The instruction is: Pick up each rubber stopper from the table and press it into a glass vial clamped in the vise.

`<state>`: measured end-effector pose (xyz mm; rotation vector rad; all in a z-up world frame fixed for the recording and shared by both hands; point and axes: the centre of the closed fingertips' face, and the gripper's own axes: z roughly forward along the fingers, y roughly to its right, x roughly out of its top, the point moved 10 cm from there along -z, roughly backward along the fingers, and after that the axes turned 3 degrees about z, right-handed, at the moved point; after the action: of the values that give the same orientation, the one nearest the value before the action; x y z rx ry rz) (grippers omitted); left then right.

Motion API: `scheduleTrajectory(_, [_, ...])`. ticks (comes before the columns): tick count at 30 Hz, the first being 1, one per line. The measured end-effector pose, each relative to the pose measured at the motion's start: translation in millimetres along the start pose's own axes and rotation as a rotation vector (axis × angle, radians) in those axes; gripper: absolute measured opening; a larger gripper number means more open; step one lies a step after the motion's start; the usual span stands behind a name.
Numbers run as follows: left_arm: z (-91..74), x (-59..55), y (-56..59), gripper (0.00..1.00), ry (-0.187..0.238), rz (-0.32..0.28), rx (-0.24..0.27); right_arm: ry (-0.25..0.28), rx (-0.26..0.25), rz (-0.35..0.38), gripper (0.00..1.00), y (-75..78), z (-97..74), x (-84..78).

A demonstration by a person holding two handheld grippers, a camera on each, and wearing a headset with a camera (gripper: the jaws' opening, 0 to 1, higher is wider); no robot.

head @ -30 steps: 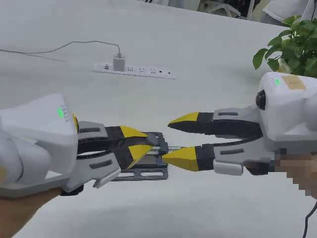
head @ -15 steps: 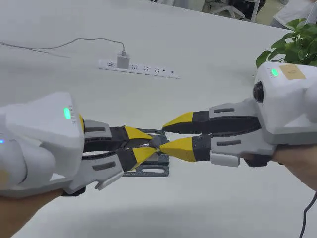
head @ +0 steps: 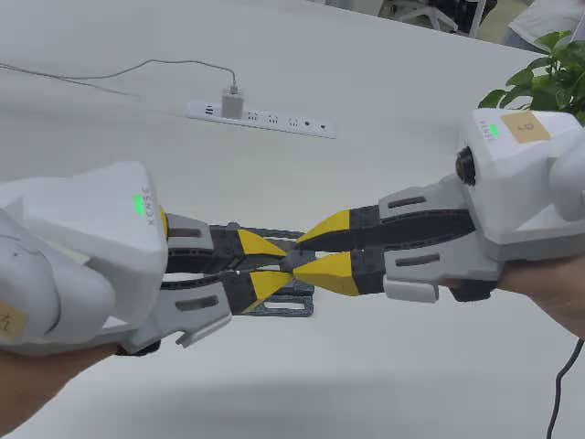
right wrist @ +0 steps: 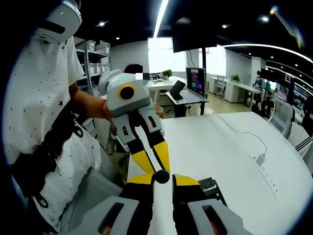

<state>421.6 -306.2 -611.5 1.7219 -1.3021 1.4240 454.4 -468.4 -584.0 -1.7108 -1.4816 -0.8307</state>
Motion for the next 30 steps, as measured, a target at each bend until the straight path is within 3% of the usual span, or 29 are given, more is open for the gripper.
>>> scheduleTrajectory(30, [-1.1, -3.6, 3.4, 0.03, -0.018, -0.022, -0.028, -0.038, 0.037, -0.065, 0.06, -4.0, 3.6, -2.0])
